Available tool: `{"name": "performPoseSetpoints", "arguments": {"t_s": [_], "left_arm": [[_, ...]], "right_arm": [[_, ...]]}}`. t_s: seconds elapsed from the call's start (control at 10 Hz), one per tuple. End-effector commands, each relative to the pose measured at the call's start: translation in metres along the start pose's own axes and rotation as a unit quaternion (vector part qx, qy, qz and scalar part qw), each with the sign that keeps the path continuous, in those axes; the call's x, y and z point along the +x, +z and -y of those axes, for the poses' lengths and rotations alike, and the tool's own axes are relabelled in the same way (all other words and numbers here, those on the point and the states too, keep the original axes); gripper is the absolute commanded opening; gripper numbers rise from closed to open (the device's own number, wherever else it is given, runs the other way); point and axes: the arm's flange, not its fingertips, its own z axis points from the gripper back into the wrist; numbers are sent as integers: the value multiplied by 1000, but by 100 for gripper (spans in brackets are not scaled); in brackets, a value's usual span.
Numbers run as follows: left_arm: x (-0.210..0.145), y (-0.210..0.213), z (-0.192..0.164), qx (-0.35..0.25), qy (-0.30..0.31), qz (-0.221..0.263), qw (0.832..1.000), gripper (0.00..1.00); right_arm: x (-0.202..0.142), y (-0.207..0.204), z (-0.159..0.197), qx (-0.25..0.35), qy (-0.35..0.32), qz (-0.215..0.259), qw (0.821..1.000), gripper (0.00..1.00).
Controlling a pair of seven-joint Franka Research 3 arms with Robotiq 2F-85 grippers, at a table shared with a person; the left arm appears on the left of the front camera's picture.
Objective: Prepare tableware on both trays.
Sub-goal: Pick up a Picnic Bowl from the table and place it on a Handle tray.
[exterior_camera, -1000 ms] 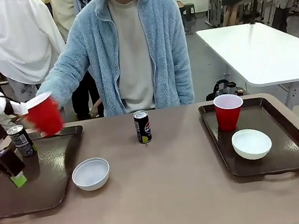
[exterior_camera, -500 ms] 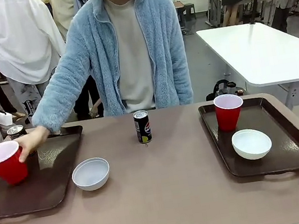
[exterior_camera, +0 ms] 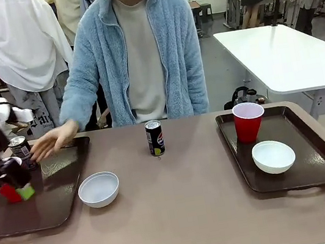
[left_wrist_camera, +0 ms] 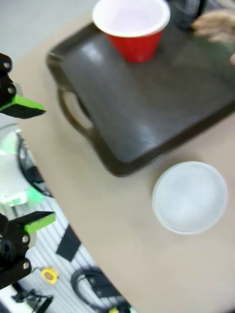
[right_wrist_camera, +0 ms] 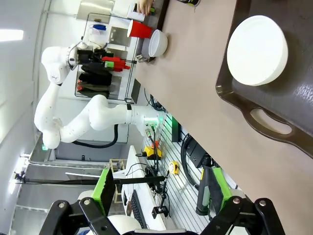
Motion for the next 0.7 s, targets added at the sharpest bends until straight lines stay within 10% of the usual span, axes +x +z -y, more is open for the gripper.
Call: {"name": "performPoseSetpoints", "arguments": {"t_s": [0.0, 0.6], "left_arm": [[45, -28, 11, -10, -21, 7, 1000, 100], [115, -110, 23, -3, -36, 17, 999, 100]], "right_arm": [[-2, 0, 1, -1, 6, -4, 1000, 100], [-2, 0, 1, -1, 6, -4, 1000, 100]]}}
